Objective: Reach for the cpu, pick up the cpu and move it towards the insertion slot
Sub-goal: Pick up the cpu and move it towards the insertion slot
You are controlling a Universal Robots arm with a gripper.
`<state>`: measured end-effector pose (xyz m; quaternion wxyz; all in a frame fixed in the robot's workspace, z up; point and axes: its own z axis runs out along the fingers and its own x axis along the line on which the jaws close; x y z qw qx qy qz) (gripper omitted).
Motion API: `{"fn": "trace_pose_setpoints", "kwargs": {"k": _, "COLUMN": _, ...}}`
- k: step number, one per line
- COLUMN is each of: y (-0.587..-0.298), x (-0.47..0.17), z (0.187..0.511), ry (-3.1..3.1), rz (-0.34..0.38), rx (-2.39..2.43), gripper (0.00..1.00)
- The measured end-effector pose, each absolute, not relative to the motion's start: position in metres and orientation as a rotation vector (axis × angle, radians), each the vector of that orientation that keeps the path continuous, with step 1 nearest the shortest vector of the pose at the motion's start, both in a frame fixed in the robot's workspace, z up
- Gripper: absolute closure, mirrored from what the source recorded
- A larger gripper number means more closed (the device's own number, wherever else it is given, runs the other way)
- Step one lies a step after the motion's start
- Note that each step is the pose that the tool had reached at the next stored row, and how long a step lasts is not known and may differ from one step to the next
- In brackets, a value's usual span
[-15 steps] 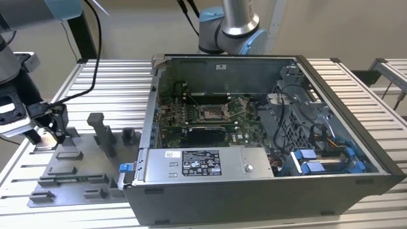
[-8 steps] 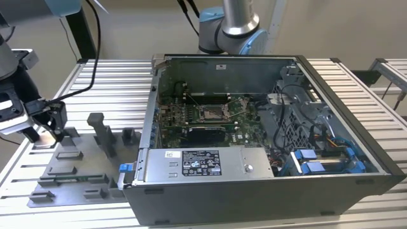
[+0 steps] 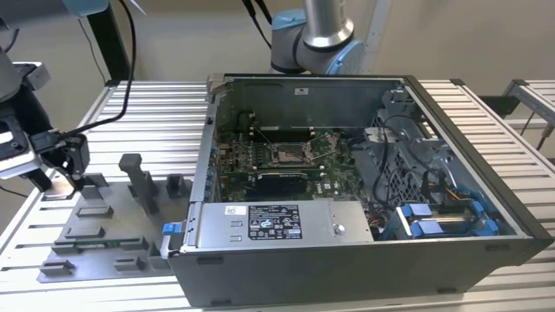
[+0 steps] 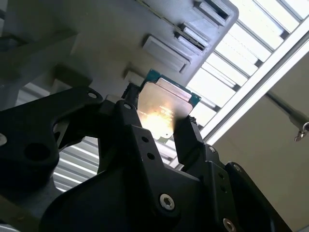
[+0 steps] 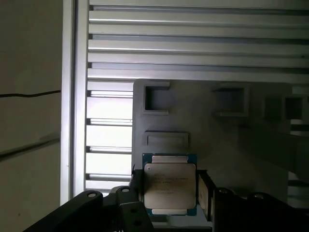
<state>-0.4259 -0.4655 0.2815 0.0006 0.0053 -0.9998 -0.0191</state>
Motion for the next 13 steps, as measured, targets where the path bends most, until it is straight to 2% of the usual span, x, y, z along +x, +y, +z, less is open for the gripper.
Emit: {"fn": "trace_pose_setpoints", "kwargs": {"k": 13, "y": -0.4655, "x": -0.4259, "z": 0.2916, "ry": -3.14, "rz": -0.06, "rx": 0.016, "gripper": 1.0}}
